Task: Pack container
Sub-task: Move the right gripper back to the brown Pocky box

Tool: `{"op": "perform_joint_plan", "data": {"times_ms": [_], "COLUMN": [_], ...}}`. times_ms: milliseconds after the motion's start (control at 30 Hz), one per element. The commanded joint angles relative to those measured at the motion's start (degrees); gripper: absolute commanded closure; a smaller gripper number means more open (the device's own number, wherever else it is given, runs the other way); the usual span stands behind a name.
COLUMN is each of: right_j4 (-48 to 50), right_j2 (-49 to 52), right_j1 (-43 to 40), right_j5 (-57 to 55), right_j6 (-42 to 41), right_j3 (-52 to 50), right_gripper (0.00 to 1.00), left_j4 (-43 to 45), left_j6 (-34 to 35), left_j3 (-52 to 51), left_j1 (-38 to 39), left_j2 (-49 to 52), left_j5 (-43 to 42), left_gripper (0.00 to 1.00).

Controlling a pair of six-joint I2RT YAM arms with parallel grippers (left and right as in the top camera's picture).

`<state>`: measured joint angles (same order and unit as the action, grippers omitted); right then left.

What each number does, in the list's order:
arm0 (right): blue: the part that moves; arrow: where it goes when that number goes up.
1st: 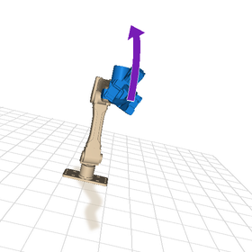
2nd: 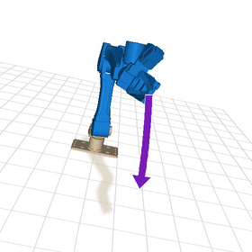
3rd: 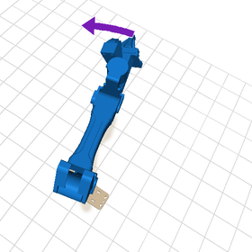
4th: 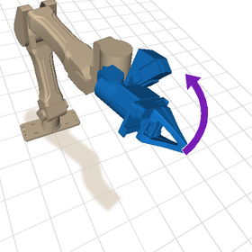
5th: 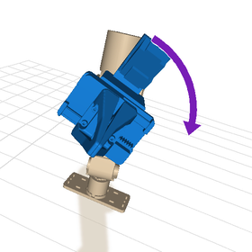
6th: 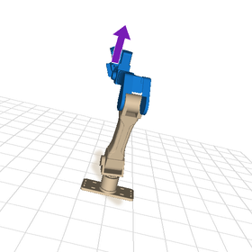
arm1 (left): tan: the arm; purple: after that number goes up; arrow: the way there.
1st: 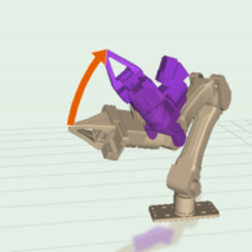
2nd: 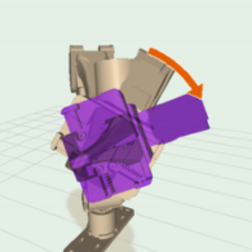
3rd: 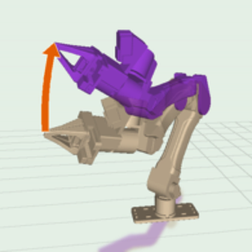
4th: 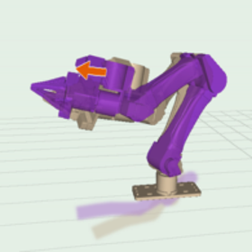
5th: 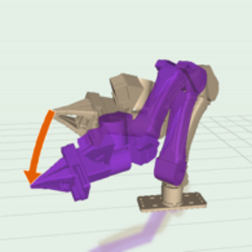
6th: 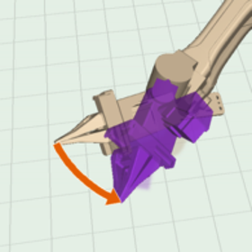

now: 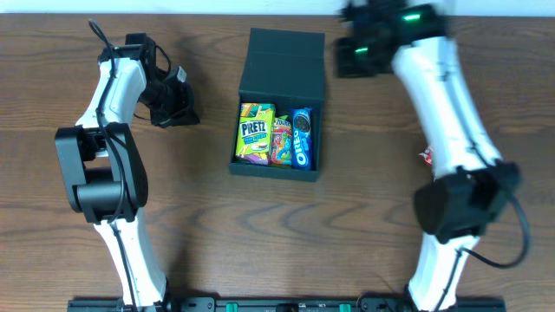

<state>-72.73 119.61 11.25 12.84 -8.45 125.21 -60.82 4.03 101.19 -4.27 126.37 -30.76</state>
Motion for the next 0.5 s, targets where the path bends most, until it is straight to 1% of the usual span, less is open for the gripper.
{"op": "perform_joint_plan", "data": {"times_ms": [0,67,200,333,467], "right_j4": [-4.22,-7.98,-13.60,-14.29,-13.29], "right_j2": [0.28,0.28,0.28,0.26,0.13], "right_j1": [-5.97,-9.79,-16.44,-21.11,-23.52], "right_j5": [-3.26,-3.98,-5.99,-5.77,-5.77], "right_j6": [2.10,3.41,3.41,3.43,3.89], "right_j3": [-0.13,-0.15,-1.36,-4.63,-9.97], "right_gripper": [0.98,0.98,0.99,0.98,0.98], "left_j4": [-0.02,-0.02,0.26,1.92,3.37], "left_j6": [-0.61,-0.61,-0.63,-0.63,-0.61], "left_j3": [1.36,1.36,1.36,1.38,1.46], "left_j1": [0.24,0.33,0.90,1.90,3.21], "left_j2": [-0.81,-0.81,-0.81,-0.81,-0.81], "left_j5": [0.94,0.92,0.96,1.20,1.38], "left_gripper": [0.94,0.94,0.95,0.94,0.94]}}
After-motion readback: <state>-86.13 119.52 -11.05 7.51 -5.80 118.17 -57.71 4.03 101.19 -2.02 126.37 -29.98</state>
